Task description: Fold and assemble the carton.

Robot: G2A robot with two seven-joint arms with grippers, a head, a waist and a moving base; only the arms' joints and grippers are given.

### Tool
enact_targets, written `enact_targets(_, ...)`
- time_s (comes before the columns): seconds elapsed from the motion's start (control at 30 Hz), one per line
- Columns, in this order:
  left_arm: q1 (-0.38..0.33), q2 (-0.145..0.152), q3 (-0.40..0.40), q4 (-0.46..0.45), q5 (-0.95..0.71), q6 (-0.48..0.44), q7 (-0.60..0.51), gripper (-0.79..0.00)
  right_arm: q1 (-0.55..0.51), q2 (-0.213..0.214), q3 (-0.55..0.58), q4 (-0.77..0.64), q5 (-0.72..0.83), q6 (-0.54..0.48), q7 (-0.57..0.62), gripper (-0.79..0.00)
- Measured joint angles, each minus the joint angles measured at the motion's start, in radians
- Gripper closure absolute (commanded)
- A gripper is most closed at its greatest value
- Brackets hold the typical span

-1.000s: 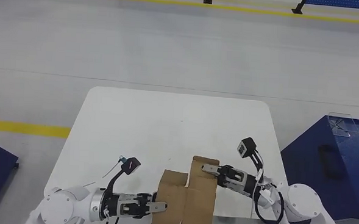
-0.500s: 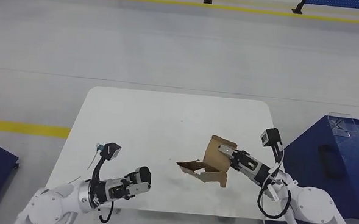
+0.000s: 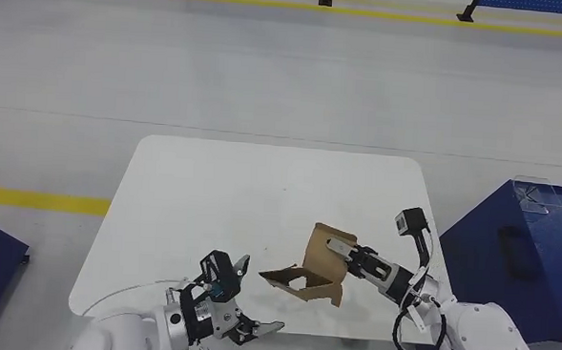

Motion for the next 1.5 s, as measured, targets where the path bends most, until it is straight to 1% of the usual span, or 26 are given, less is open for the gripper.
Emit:
enact_targets(0.13, -0.033, -0.003, 0.052, 0.022, -0.028, 0.003, -0.03, -0.785, 0.005, -0.004, -0.008, -0.001, 0.011, -0.008, -0.025, 0.0)
enact_targets(0.23, -0.042, -0.001, 0.067, 0.017, -0.073, -0.013, -0.048, -0.785, 0.006, -0.006, -0.006, -0.004, 0.016, -0.012, -0.052, 0.0)
enact_targets(0.47, -0.005, 0.01, 0.079, -0.049, -0.136, -0.069, -0.096, -0.785, 0.01, -0.012, -0.028, -0.005, 0.01, -0.007, -0.091, 0.0)
enact_targets(0.67, 0.011, 0.017, 0.12, -0.089, -0.123, -0.086, -0.131, -0.785, 0.008, -0.019, -0.081, -0.013, 0.022, 0.008, -0.097, 0.0)
enact_targets(0.87, -0.026, 0.014, 0.172, -0.075, -0.112, -0.063, -0.132, -0.785, 0.004, -0.025, -0.139, -0.013, 0.018, 0.012, -0.089, 0.0)
enact_targets(1.03, -0.056, 0.011, 0.205, -0.049, -0.139, -0.021, -0.142, -0.785, 0.0, -0.027, -0.152, -0.01, 0.017, 0.021, -0.078, 0.0)
enact_targets(1.1, -0.061, 0.012, 0.209, -0.044, -0.15, -0.009, -0.155, -0.785, 0.002, -0.026, -0.149, -0.01, -0.007, 0.022, -0.078, 0.0)
enact_targets(1.23, -0.061, 0.012, 0.209, -0.044, -0.15, -0.009, -0.156, -0.785, 0.002, -0.026, -0.149, -0.01, -0.004, 0.022, -0.079, 0.0)
enact_targets(1.4, -0.059, 0.012, 0.217, -0.038, -0.116, 0.005, -0.128, -0.785, 0.008, -0.031, -0.171, 0.004, 0.06, 0.052, -0.066, 0.0)
enact_targets(1.5, -0.059, 0.011, 0.219, -0.037, -0.102, 0.025, -0.087, -0.785, 0.022, -0.035, -0.183, 0.027, 0.114, 0.083, -0.062, 0.0)
